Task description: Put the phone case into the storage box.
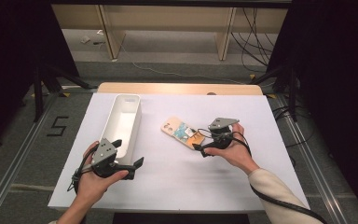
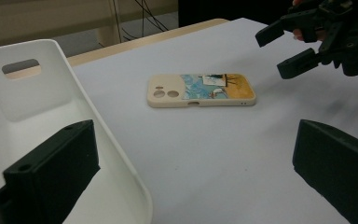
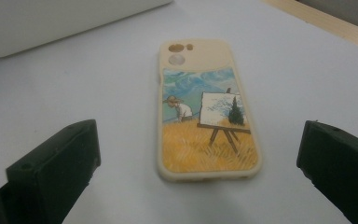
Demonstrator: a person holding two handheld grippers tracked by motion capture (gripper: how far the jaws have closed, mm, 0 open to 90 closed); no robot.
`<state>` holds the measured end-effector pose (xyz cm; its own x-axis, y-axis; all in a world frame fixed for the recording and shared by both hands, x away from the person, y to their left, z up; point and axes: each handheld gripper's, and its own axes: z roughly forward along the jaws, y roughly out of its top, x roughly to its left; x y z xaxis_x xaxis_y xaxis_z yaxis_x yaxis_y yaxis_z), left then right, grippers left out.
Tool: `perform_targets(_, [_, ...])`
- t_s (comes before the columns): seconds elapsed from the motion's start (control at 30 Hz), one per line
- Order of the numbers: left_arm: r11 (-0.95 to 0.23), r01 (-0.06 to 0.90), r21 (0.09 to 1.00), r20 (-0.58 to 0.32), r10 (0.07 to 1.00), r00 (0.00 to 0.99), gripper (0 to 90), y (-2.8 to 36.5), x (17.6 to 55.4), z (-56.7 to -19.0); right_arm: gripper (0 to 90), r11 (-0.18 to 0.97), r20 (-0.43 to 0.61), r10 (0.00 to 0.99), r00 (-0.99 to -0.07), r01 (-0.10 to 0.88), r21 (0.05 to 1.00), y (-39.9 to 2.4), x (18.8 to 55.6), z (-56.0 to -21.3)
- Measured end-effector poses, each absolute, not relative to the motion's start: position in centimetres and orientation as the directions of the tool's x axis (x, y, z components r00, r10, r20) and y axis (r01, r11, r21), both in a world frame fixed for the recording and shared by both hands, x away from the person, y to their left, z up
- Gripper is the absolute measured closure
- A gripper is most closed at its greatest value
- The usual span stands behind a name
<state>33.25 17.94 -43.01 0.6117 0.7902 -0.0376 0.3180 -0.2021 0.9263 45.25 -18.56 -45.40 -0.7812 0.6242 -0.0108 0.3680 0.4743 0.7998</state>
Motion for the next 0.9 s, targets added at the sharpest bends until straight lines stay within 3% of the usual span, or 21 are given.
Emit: perform_targets(0.9, [-0.191, 0.320, 0.928, -0.045, 0.793, 0.607, 0.0, 18.0, 33.3, -43.0, 0.7, 0.570, -0.024, 0.594, -0.804, 0.400, 0.718, -14.9, 49.5, -48.6])
